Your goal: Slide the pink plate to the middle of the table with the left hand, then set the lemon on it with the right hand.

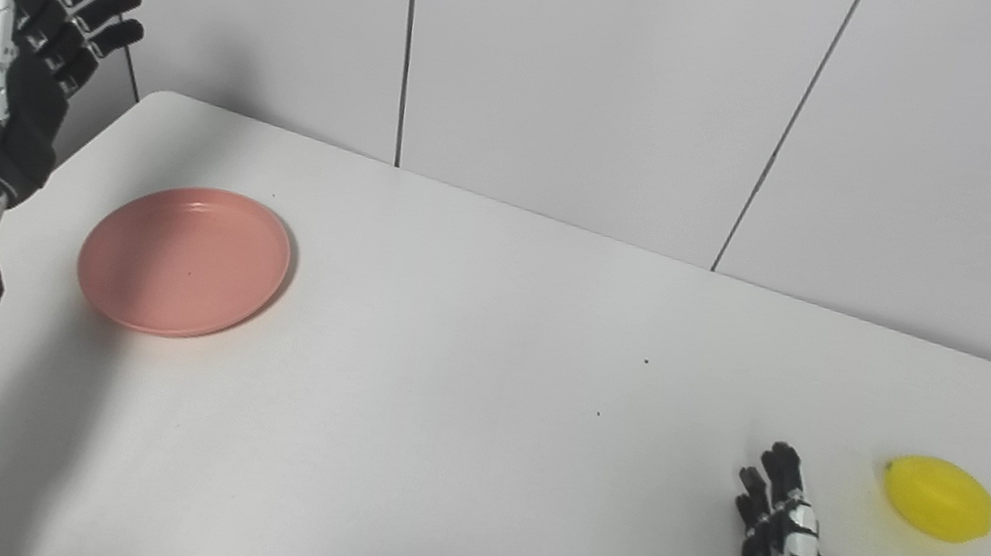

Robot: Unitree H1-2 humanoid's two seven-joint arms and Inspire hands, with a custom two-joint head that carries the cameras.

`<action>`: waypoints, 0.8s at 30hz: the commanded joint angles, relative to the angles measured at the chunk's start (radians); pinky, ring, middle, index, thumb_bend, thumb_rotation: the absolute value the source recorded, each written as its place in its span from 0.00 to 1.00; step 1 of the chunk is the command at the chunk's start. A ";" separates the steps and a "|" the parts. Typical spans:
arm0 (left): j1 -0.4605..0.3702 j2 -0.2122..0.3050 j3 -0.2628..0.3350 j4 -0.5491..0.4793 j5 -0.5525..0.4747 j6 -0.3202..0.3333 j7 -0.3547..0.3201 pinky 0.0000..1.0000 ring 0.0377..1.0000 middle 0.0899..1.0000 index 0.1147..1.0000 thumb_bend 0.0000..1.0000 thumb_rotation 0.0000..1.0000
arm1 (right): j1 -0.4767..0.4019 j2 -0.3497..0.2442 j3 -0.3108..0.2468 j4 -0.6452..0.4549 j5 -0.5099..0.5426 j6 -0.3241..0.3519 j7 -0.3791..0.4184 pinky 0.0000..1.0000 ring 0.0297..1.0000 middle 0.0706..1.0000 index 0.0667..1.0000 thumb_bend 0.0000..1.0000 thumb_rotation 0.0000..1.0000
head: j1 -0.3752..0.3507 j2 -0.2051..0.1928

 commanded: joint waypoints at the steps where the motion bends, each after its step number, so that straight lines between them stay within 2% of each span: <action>1: -0.056 0.056 0.013 -0.002 -0.001 -0.019 -0.011 0.79 0.81 0.81 0.78 0.99 0.89 | 0.017 0.007 0.003 0.044 0.009 -0.033 0.012 1.00 0.96 0.98 0.96 0.70 1.00 | -0.001 0.001; 9: -0.082 0.117 0.036 0.074 -0.012 0.005 -0.005 0.78 0.81 0.81 0.78 0.97 0.91 | 0.018 0.009 0.001 0.040 0.014 -0.029 0.012 1.00 0.97 0.98 0.96 0.70 1.00 | -0.001 0.002; 12: -0.089 0.127 0.042 0.108 -0.011 0.007 0.000 0.82 0.82 0.82 0.79 0.98 0.91 | 0.017 0.008 0.001 0.042 0.016 -0.031 0.015 1.00 0.96 0.98 0.96 0.70 1.00 | -0.002 0.003; 17: -0.095 0.122 0.050 0.168 -0.004 0.002 0.011 0.86 0.83 0.83 0.81 0.99 0.90 | 0.018 0.009 0.002 0.038 0.010 -0.027 0.010 1.00 0.96 0.98 0.96 0.71 1.00 | -0.003 0.005; 18: -0.091 0.118 0.047 0.188 0.016 -0.012 0.018 0.87 0.84 0.83 0.81 1.00 0.90 | 0.019 0.010 0.002 0.036 0.007 -0.028 0.009 1.00 0.96 0.98 0.96 0.71 1.00 | -0.004 0.006; 20: -0.083 0.113 0.042 0.227 0.041 -0.041 0.019 0.84 0.84 0.83 0.82 0.94 0.90 | 0.020 0.012 0.003 0.033 0.004 -0.028 0.006 1.00 0.95 0.98 0.95 0.71 1.00 | -0.006 0.008; 24: -0.080 0.102 0.051 0.304 0.034 -0.075 0.003 0.88 0.86 0.86 0.85 0.97 0.88 | 0.023 0.012 0.004 0.025 0.003 -0.019 0.004 1.00 0.95 0.97 0.95 0.72 1.00 | -0.009 0.011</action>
